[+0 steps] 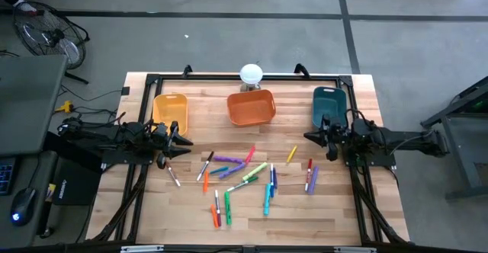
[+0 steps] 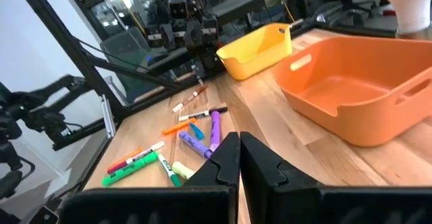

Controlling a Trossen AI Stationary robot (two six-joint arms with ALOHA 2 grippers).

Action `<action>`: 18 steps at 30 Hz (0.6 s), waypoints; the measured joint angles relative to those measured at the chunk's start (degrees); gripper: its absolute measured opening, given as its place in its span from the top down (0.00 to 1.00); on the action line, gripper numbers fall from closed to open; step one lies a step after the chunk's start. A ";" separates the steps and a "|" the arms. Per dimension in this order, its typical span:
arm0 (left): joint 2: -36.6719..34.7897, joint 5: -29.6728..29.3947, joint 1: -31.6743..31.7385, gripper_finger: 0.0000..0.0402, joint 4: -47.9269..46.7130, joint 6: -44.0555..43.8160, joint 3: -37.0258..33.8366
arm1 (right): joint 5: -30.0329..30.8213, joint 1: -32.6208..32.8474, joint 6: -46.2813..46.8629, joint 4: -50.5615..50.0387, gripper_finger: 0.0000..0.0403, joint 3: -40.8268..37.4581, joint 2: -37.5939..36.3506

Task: Pick & Place Markers
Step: Put the yellow pen into the blue bin

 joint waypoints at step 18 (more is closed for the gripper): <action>0.02 0.00 0.01 0.67 0.00 -0.02 -0.02 | 3.52 -0.02 -17.09 -27.60 1.00 30.93 33.21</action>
